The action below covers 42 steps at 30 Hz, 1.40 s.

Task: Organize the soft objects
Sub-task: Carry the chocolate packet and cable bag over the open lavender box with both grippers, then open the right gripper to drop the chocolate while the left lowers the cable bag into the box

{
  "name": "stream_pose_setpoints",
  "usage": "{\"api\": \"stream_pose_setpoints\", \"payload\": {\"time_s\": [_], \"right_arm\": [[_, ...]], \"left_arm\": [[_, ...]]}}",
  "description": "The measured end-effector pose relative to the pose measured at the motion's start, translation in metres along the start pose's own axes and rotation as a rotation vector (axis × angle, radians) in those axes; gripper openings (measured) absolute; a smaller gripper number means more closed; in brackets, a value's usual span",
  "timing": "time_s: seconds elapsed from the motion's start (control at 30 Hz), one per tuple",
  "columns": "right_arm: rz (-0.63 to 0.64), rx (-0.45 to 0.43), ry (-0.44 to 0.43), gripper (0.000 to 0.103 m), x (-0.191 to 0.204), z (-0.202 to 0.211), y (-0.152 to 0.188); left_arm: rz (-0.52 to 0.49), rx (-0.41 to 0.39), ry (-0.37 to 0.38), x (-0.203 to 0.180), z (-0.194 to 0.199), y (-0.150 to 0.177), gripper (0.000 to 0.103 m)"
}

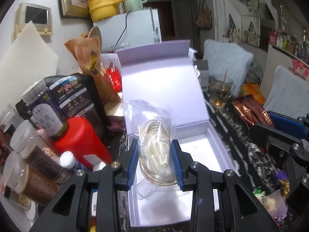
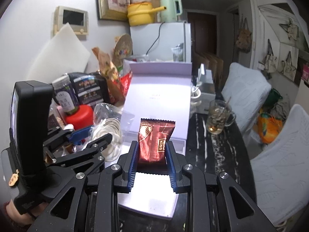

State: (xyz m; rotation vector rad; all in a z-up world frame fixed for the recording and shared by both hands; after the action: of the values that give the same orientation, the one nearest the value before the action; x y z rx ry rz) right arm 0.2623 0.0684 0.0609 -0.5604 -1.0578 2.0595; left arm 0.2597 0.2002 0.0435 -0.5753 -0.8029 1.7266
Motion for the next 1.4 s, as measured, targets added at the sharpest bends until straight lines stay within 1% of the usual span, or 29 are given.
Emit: {"api": "stream_pose_setpoints", "payload": {"time_s": [0.1, 0.23, 0.37, 0.5, 0.63, 0.7, 0.83, 0.93, 1.0, 1.13, 1.17, 1.2, 1.27, 1.4], "right_arm": [[0.005, 0.038, -0.013, 0.028, 0.0, -0.022, 0.0], [-0.006, 0.086, -0.04, 0.028, -0.004, -0.051, 0.001], [-0.028, 0.137, -0.07, 0.028, -0.011, -0.082, 0.001], [-0.018, 0.187, -0.076, 0.028, -0.017, -0.107, 0.002], [-0.017, 0.228, -0.08, 0.028, -0.022, -0.129, 0.003], [-0.018, 0.244, -0.076, 0.028, -0.025, -0.137, 0.004], [-0.017, 0.276, -0.064, 0.028, -0.029, -0.152, 0.009], [-0.04, 0.291, -0.089, 0.028, -0.032, -0.162, 0.013], [-0.071, 0.292, -0.109, 0.028, -0.035, -0.166, 0.014], [-0.088, 0.294, -0.093, 0.029, -0.04, -0.169, 0.013], [-0.089, 0.295, -0.091, 0.032, -0.04, -0.17, 0.013], [-0.091, 0.297, -0.088, 0.038, -0.041, -0.17, 0.013], [-0.094, 0.294, -0.071, 0.044, -0.042, -0.168, 0.013], [-0.099, 0.294, -0.062, 0.044, -0.043, -0.164, 0.013]], "left_arm": [[0.018, 0.053, 0.009, 0.005, -0.022, 0.001, 0.033], [0.009, 0.087, -0.011, 0.007, -0.045, 0.0, 0.033], [0.029, 0.13, -0.007, 0.01, -0.067, -0.002, 0.033], [0.012, 0.152, -0.034, 0.01, -0.089, -0.004, 0.033], [0.027, 0.19, -0.028, 0.011, -0.108, -0.004, 0.033], [0.023, 0.197, -0.038, 0.009, -0.117, -0.005, 0.033], [0.004, 0.216, -0.04, 0.003, -0.128, -0.003, 0.033], [0.018, 0.237, -0.019, 0.0, -0.132, -0.001, 0.033], [0.021, 0.237, -0.016, 0.0, -0.134, -0.002, 0.033], [-0.005, 0.237, -0.023, -0.002, -0.137, -0.003, 0.034], [-0.008, 0.246, -0.028, -0.003, -0.138, -0.003, 0.034], [-0.007, 0.252, -0.031, -0.003, -0.138, -0.003, 0.034], [0.004, 0.249, -0.028, -0.001, -0.136, -0.003, 0.035], [0.009, 0.234, -0.038, 0.0, -0.127, -0.003, 0.037]]}}
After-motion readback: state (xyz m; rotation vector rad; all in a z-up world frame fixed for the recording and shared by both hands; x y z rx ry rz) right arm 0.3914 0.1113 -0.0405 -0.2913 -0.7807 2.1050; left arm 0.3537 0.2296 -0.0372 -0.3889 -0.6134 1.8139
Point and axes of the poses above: each gripper's, at about its wrist camera, not at the fingertips, and z roughly against the way its jaws point, x to its left, y to its underside, the point moved 2 cm from there along -z, roughly the way its jaws point, and after that the axes turned 8 degrees about z, right-handed, at the moved point
